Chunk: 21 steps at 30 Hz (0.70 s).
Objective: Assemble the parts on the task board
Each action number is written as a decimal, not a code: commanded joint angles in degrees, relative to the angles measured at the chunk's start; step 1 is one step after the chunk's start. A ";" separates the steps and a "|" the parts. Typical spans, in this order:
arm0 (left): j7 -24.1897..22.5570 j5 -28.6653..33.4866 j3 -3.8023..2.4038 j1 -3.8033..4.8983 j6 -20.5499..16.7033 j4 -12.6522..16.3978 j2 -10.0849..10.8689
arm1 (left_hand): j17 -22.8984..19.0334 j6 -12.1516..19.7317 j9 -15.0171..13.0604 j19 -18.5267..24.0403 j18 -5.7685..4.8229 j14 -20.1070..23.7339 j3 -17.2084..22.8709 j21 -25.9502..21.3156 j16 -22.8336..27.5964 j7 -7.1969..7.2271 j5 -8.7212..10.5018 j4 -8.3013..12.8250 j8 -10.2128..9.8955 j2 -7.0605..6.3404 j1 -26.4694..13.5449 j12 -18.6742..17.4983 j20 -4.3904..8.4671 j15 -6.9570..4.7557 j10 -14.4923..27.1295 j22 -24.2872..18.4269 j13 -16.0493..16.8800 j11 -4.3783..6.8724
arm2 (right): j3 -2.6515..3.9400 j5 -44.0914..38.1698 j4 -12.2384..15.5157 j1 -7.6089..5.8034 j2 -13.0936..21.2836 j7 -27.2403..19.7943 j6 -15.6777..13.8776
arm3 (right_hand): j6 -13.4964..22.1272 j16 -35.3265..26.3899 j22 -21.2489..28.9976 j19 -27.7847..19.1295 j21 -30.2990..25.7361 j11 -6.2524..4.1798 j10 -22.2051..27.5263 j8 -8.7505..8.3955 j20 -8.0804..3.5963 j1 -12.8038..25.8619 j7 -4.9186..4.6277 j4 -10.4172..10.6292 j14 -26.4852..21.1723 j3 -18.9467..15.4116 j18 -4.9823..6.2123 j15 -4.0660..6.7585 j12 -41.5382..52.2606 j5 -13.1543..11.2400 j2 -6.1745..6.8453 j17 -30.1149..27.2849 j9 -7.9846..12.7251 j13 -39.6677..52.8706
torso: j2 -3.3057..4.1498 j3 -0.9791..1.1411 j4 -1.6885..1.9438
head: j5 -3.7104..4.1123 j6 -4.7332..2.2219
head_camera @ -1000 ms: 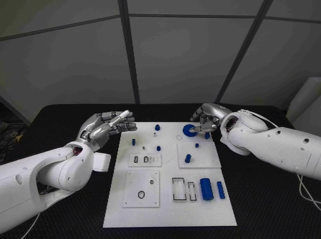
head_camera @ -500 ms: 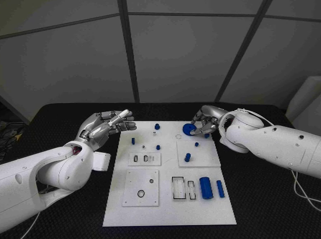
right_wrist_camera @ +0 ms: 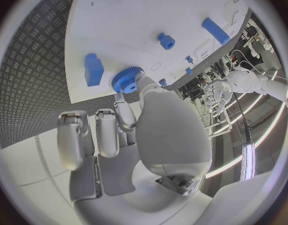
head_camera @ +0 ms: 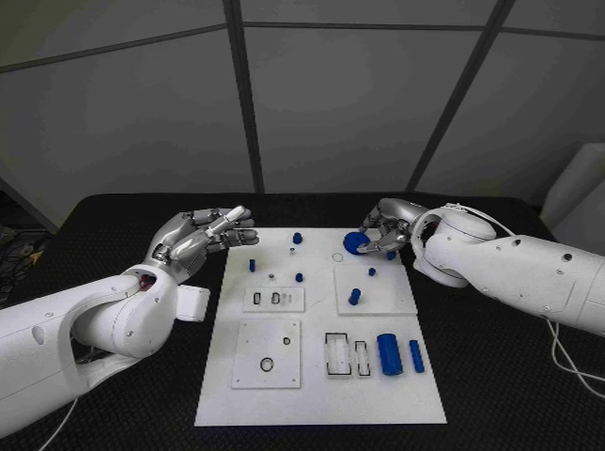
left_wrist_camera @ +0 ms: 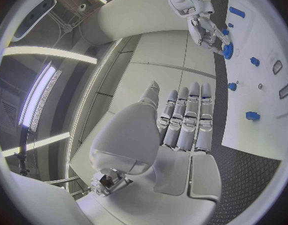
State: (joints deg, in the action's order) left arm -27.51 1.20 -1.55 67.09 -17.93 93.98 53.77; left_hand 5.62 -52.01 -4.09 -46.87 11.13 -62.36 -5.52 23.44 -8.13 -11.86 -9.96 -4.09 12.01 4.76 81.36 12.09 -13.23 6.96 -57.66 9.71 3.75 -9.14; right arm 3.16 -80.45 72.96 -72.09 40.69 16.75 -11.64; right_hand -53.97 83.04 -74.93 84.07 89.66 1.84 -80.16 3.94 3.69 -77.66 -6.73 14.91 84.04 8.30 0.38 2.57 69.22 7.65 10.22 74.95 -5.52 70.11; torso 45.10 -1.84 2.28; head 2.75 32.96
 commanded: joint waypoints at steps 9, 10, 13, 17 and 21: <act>-0.14 -0.14 -0.06 0.05 0.88 -0.16 -0.19 | -0.06 -0.42 0.08 0.08 -0.74 0.10 -0.43 -0.24 0.31 -0.06 0.28 0.07 -0.43 0.06 -0.54 -0.20 -0.20 0.23 -0.55 -0.11 -0.04 0.02 | -0.10 -1.43 0.76 0.07 0.08 -0.59 -4.51 | -0.36 1.07 -15.07 5.93 0.34 0.09 -0.55 -0.14 0.53 -0.83 -0.07 0.69 3.55 -0.29 -0.38 -0.33 1.08 0.35 0.39 2.43 -0.08 1.00 | 0.02 0.03 0.01 | 0.08 -0.04; -0.13 -0.14 -0.06 0.05 0.89 -0.17 -0.20 | -0.06 -0.42 0.08 0.08 -0.74 0.10 -0.43 -0.24 0.31 -0.06 0.28 0.07 -0.43 0.06 -0.54 -0.20 -0.20 0.23 -0.55 -0.11 -0.04 0.02 | -0.10 -1.53 0.86 0.07 0.08 -0.73 -4.77 | -0.35 1.12 -15.07 5.93 0.34 0.10 -0.56 -0.15 0.53 -0.86 -0.08 0.70 3.57 -0.30 -0.38 -0.33 1.12 0.36 0.41 2.54 -0.08 1.05 | 0.01 0.03 0.01 | 0.06 -0.06; -0.08 -0.14 -0.06 0.05 0.92 -0.21 -0.22 | -0.06 -0.42 0.08 0.08 -0.74 0.10 -0.43 -0.24 0.31 -0.06 0.28 0.07 -0.43 0.06 -0.54 -0.20 -0.20 0.23 -0.55 -0.11 -0.04 0.02 | -0.10 -1.77 1.14 0.07 0.10 -1.01 -5.29 | -0.30 1.26 -15.07 5.93 0.34 0.11 -0.60 -0.17 0.54 -0.99 -0.09 0.70 3.62 -0.31 -0.38 -0.34 1.29 0.37 0.44 2.80 -0.09 1.23 | 0.04 0.03 0.01 | 0.02 -0.08; -0.05 -0.14 -0.06 0.05 0.93 -0.24 -0.21 | -0.06 -0.42 0.08 0.08 -0.74 0.10 -0.43 -0.24 0.31 -0.06 0.28 0.07 -0.43 0.06 -0.54 -0.20 -0.20 0.23 -0.55 -0.11 -0.04 0.02 | -0.10 -1.86 1.27 0.07 0.12 -1.09 -5.22 | -0.29 1.31 -15.07 5.93 0.34 0.11 -0.61 -0.18 0.54 -1.06 -0.09 0.70 3.63 -0.30 -0.38 -0.35 1.35 0.37 0.45 2.89 -0.09 1.29 | 0.02 0.00 0.00 | 0.03 -0.08; -0.02 -0.14 -0.06 0.04 0.93 -0.28 -0.19 | -0.06 -0.42 0.08 0.08 -0.74 0.10 -0.43 -0.24 0.31 -0.06 0.28 0.07 -0.43 0.06 -0.54 -0.20 -0.20 0.23 -0.55 -0.11 -0.04 0.02 | -0.10 -2.01 1.31 0.07 0.13 -0.92 -4.49 | -0.27 1.38 -15.07 5.93 0.34 0.12 -0.60 -0.19 0.55 -1.19 -0.10 0.69 3.66 -0.29 -0.38 -0.35 1.39 0.38 0.46 3.03 -0.09 1.35 | 0.04 0.00 0.01 | 0.02 -0.07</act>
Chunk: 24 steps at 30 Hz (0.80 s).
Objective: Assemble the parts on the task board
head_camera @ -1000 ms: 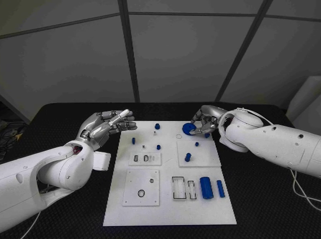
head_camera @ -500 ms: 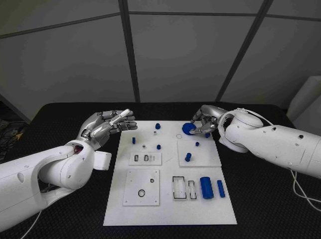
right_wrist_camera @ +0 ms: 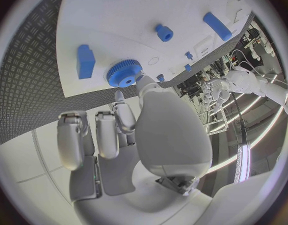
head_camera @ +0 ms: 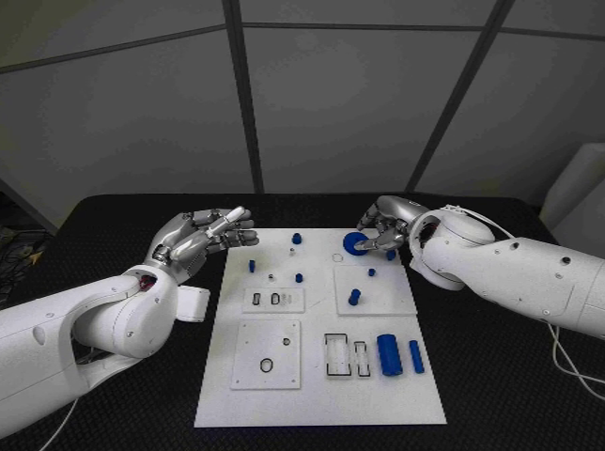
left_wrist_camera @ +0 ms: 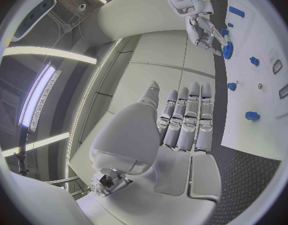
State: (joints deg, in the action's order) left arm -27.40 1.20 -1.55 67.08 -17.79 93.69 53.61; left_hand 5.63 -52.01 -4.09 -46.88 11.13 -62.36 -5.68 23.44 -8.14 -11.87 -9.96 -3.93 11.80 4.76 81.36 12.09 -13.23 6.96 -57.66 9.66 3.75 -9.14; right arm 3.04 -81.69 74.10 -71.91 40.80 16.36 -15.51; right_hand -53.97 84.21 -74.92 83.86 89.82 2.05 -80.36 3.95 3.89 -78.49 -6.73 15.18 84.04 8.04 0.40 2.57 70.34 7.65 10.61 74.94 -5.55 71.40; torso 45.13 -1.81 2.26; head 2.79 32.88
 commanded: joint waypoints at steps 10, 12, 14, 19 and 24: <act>-0.10 -0.14 -0.06 0.06 0.78 -0.03 -0.04 | -0.07 -0.43 0.08 0.09 -0.73 0.09 -0.31 -0.25 0.37 -0.06 0.34 -0.07 -0.24 0.07 -0.55 -0.25 -0.20 0.24 -0.56 -0.08 -0.04 0.01 | 0.02 -1.18 -0.06 -0.12 -0.14 0.33 2.74 | -0.49 0.33 -15.08 6.14 0.18 -0.09 -0.48 -0.09 0.36 -0.73 -0.08 0.41 3.68 0.10 -0.40 -0.36 0.63 0.39 -0.13 3.26 -0.14 0.47 | 0.06 -0.03 0.03 | -0.03 0.12; -0.11 -0.14 -0.06 0.06 0.79 -0.04 -0.06 | -0.07 -0.43 0.08 0.09 -0.73 0.09 -0.31 -0.25 0.37 -0.06 0.34 -0.07 -0.24 0.07 -0.55 -0.25 -0.20 0.24 -0.56 -0.08 -0.04 0.01 | 0.02 -1.22 -0.12 -0.12 -0.20 0.41 3.39 | -0.50 0.33 -15.08 6.14 0.18 -0.09 -0.48 -0.09 0.36 -0.73 -0.08 0.41 3.67 0.11 -0.40 -0.36 0.65 0.39 -0.13 3.26 -0.14 0.48 | 0.04 0.00 0.01 | -0.03 0.17; -0.15 -0.14 -0.06 0.06 0.81 -0.03 -0.08 | -0.07 -0.43 0.08 0.09 -0.73 0.09 -0.31 -0.25 0.37 -0.06 0.34 -0.07 -0.24 0.07 -0.55 -0.25 -0.20 0.24 -0.56 -0.08 -0.04 0.01 | 0.02 -1.26 -0.23 -0.12 -0.31 0.47 4.15 | -0.60 0.34 -15.08 6.14 0.18 -0.10 -0.62 -0.05 0.36 -0.82 -0.07 0.40 3.67 0.14 -0.40 -0.36 0.98 0.39 -0.20 3.28 -0.17 0.81 | 0.04 -0.01 0.02 | -0.03 0.21; -0.16 -0.14 -0.06 0.06 0.79 -0.02 -0.07 | -0.07 -0.43 0.08 0.09 -0.73 0.09 -0.31 -0.25 0.37 -0.06 0.34 -0.07 -0.24 0.07 -0.55 -0.25 -0.20 0.24 -0.56 -0.08 -0.04 0.01 | 0.02 -1.29 -0.39 -0.12 -0.42 0.55 4.98 | -1.13 0.45 -15.08 6.14 0.18 -0.15 -0.90 0.12 0.35 -1.09 0.00 0.36 3.68 0.28 -0.40 -0.33 1.70 0.36 -0.55 3.47 -0.32 1.53 | 0.05 0.00 0.05 | -0.05 0.25; -0.17 -0.14 -0.06 0.06 0.78 -0.02 -0.05 | -0.07 -0.43 0.08 0.09 -0.73 0.09 -0.31 -0.25 0.37 -0.06 0.34 -0.07 -0.24 0.07 -0.55 -0.25 -0.20 0.24 -0.56 -0.08 -0.04 0.01 | 0.02 -1.30 -0.45 -0.12 -0.48 0.52 4.84 | -2.16 0.60 -15.08 6.14 0.18 -0.28 -1.32 0.39 0.28 -1.57 0.15 0.05 3.69 0.60 -0.40 -0.24 2.74 0.36 -1.27 3.76 -0.59 2.58 | 0.04 0.01 0.01 | -0.10 0.25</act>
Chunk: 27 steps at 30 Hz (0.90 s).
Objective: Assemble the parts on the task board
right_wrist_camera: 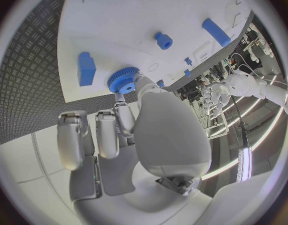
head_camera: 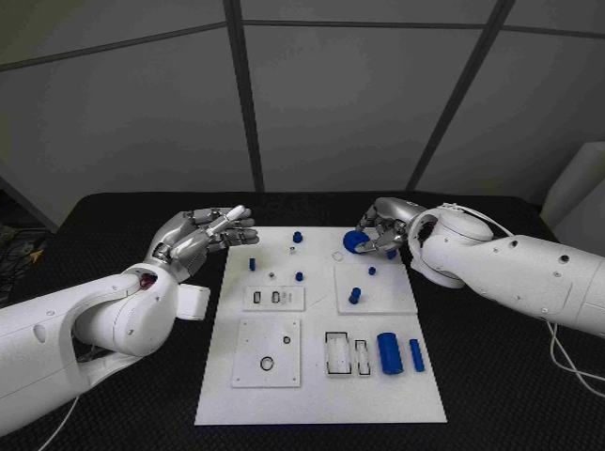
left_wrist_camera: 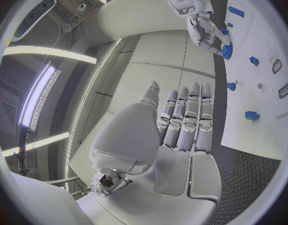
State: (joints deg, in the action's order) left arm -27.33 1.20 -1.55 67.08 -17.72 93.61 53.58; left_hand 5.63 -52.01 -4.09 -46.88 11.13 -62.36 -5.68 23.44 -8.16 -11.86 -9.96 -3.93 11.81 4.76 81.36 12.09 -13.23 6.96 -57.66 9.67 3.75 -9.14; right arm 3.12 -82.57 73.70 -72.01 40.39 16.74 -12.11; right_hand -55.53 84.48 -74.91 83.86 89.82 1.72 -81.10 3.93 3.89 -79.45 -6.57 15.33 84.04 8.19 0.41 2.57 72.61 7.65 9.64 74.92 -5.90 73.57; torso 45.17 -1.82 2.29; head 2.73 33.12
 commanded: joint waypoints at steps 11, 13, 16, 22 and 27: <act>-0.24 -0.14 -0.06 0.06 0.74 -0.01 -0.06 | -0.07 -0.44 0.08 0.09 -0.73 0.09 -0.31 -0.25 0.38 -0.06 0.34 -0.06 -0.25 0.07 -0.55 -0.25 -0.20 0.24 -0.56 -0.09 -0.04 0.01 | -0.05 -1.40 -0.09 -0.01 -0.29 0.28 -1.48 | -5.92 0.60 -15.09 6.14 0.18 -0.75 -1.70 2.00 -0.31 -2.24 1.02 -1.84 3.72 2.40 -0.41 0.52 2.77 0.40 -4.29 4.36 -1.57 2.72 | 0.01 0.02 -0.01 | -0.03 0.04; -0.24 -0.14 -0.06 0.06 0.75 -0.02 -0.07 | -0.07 -0.44 0.08 0.09 -0.73 0.09 -0.31 -0.25 0.38 -0.06 0.34 -0.06 -0.25 0.07 -0.55 -0.25 -0.20 0.24 -0.56 -0.09 -0.04 0.01 | -0.05 -1.72 -0.02 -0.01 -0.31 0.27 -2.54 | -6.78 0.70 -15.09 6.14 0.18 -0.95 -1.97 2.23 -0.54 -2.57 1.27 -2.35 3.76 2.68 -0.41 0.78 3.24 0.38 -4.76 4.59 -1.82 3.18 | 0.02 0.03 -0.01 | -0.02 0.04; -0.23 -0.14 -0.06 0.06 0.77 -0.04 -0.09 | -0.07 -0.44 0.08 0.09 -0.73 0.09 -0.31 -0.25 0.38 -0.06 0.34 -0.06 -0.25 0.07 -0.55 -0.25 -0.20 0.24 -0.56 -0.09 -0.04 0.01 | -0.05 -2.40 0.10 -0.01 -0.38 0.27 -3.65 | -7.66 0.87 -15.09 6.14 0.18 -1.18 -2.45 2.44 -0.82 -2.93 1.57 -3.02 3.83 2.90 -0.41 1.07 4.10 0.38 -5.07 4.97 -2.10 3.99 | 0.02 0.04 -0.01 | 0.01 0.02; -0.17 -0.14 -0.06 0.06 0.83 -0.06 -0.11 | -0.07 -0.44 0.08 0.09 -0.73 0.09 -0.31 -0.25 0.38 -0.06 0.34 -0.06 -0.25 0.07 -0.55 -0.25 -0.20 0.24 -0.56 -0.09 -0.04 0.01 | -0.05 -4.98 0.74 0.00 -0.54 0.47 -6.08 | -8.12 0.96 -15.09 6.14 0.18 -1.36 -2.83 2.40 -1.06 -3.17 1.74 -3.69 3.88 2.99 -0.41 1.27 4.81 0.48 -5.11 5.19 -2.30 4.69 | 0.02 0.04 0.02 | 0.16 -0.12; -0.08 -0.14 -0.06 0.06 0.93 -0.07 -0.09 | -0.07 -0.44 0.08 0.09 -0.73 0.09 -0.31 -0.25 0.38 -0.06 0.34 -0.06 -0.25 0.07 -0.55 -0.25 -0.20 0.24 -0.56 -0.09 -0.04 0.01 | -0.05 -6.01 2.54 0.01 -0.21 -0.13 -7.72 | -8.11 0.98 -15.09 6.14 0.18 -1.43 -2.86 2.27 -1.11 -3.06 1.74 -3.86 3.88 2.91 -0.41 1.26 4.89 0.62 -4.97 5.22 -2.34 4.79 | -0.01 0.03 -0.01 | 0.24 -0.16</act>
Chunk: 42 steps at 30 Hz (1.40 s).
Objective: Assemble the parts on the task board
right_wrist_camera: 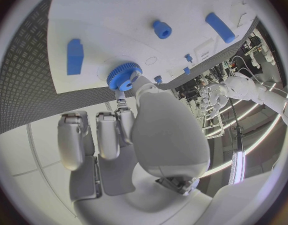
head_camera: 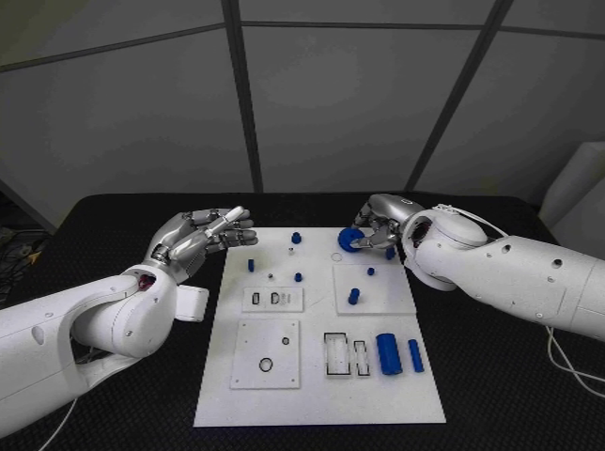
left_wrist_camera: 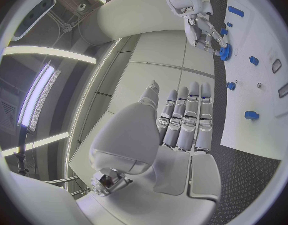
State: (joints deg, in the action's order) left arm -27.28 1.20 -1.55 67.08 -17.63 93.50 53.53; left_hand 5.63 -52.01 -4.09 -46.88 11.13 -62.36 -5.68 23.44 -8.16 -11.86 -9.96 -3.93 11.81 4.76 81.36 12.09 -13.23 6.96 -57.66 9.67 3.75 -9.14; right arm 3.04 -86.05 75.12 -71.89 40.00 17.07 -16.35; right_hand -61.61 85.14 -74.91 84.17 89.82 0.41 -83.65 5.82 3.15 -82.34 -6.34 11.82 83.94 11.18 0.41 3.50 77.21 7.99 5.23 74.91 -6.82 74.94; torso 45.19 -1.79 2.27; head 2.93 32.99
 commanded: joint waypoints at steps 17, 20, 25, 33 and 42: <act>-0.05 -0.14 -0.05 0.04 1.00 -0.06 -0.19 | -0.07 -0.48 0.09 0.08 -0.72 0.03 -0.41 -0.29 0.54 -0.07 0.47 0.04 -0.35 0.16 -0.56 -0.39 -0.22 0.24 -0.61 -0.16 -0.04 0.01 | 0.01 -11.90 6.16 -0.12 -4.29 -0.49 -5.58 | -1.97 0.35 -15.09 5.83 0.18 -0.10 -0.45 -0.03 -0.39 0.98 1.48 -0.17 4.00 -0.54 -0.41 0.25 0.55 -0.08 -0.31 5.31 -1.50 3.74 | 0.03 -0.10 0.12 | -0.38 -0.05; -0.06 -0.14 -0.05 0.04 1.02 -0.07 -0.21 | -0.07 -0.48 0.09 0.08 -0.72 0.03 -0.41 -0.29 0.54 -0.07 0.47 0.04 -0.35 0.16 -0.56 -0.39 -0.22 0.24 -0.61 -0.16 -0.04 0.01 | -0.01 -13.03 5.44 -0.12 -5.87 -0.02 -5.11 | -1.97 0.34 -15.09 5.83 0.18 -0.09 -0.43 -0.07 -0.39 1.06 1.47 -0.16 4.00 -0.58 -0.41 0.26 0.52 -0.07 -0.28 5.30 -1.51 3.72 | 0.05 -0.10 0.09 | -0.48 0.02; -0.10 -0.14 -0.06 0.05 1.00 -0.14 -0.20 | -0.07 -0.48 0.09 0.08 -0.72 0.03 -0.41 -0.29 0.54 -0.07 0.47 0.04 -0.35 0.16 -0.56 -0.39 -0.22 0.24 -0.61 -0.16 -0.04 0.01 | -0.13 -13.85 4.08 -0.11 -8.23 0.20 -4.42 | -1.95 0.33 -15.09 5.83 0.18 -0.09 -0.41 -0.11 -0.39 1.13 1.47 -0.15 3.99 -0.60 -0.41 0.25 0.48 -0.05 -0.27 5.28 -1.52 3.68 | 0.05 -0.06 0.05 | -0.54 0.16; -0.08 -0.14 -0.06 0.06 1.04 -0.03 -0.21 | -0.07 -0.48 0.09 0.08 -0.72 0.03 -0.41 -0.29 0.54 -0.07 0.47 0.04 -0.35 0.16 -0.56 -0.39 -0.22 0.24 -0.61 -0.16 -0.04 0.01 | -0.53 -14.20 2.24 -0.09 -10.93 -0.04 -3.16 | -1.89 0.29 -15.09 5.83 0.18 -0.10 -0.31 -0.21 -0.39 1.23 1.47 -0.14 3.97 -0.58 -0.41 0.24 0.30 0.08 -0.35 5.20 -1.52 3.53 | 0.00 -0.05 0.10 | -0.81 0.29; -0.04 0.46 -0.07 0.06 1.10 0.06 -0.11 | -0.07 -0.48 0.09 0.08 -0.72 0.03 -0.41 -0.29 0.54 -0.07 0.47 0.04 -0.35 0.16 -0.56 -0.39 -0.22 0.24 -0.61 -0.16 -0.04 0.01 | -0.82 -14.82 0.47 -0.04 -12.29 -0.01 -1.85 | -1.87 0.30 -15.09 5.83 0.18 -0.10 -0.31 -0.25 -0.39 1.25 1.47 -0.15 3.97 -0.56 -0.41 0.23 0.31 0.13 -0.38 5.22 -1.52 3.55 | 0.02 0.04 -0.07 | -1.05 0.52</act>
State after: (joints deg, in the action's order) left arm -27.12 1.32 -1.55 67.07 -17.29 93.43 53.43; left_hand 5.63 -52.01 -4.09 -46.88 11.13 -62.36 -5.68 23.44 -7.78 -11.86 -9.67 -3.93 11.82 4.76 81.36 12.09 -13.23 6.96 -58.07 9.58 3.75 -9.14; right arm 2.22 -99.74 75.80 -71.82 27.82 17.06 -19.39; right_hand -61.67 85.13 -74.90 84.16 89.82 0.41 -83.64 5.39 3.17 -81.22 -6.40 11.62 83.94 10.91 0.43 3.49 77.58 7.71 5.11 74.95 -6.83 74.93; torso 45.22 -1.80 2.36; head 1.93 33.41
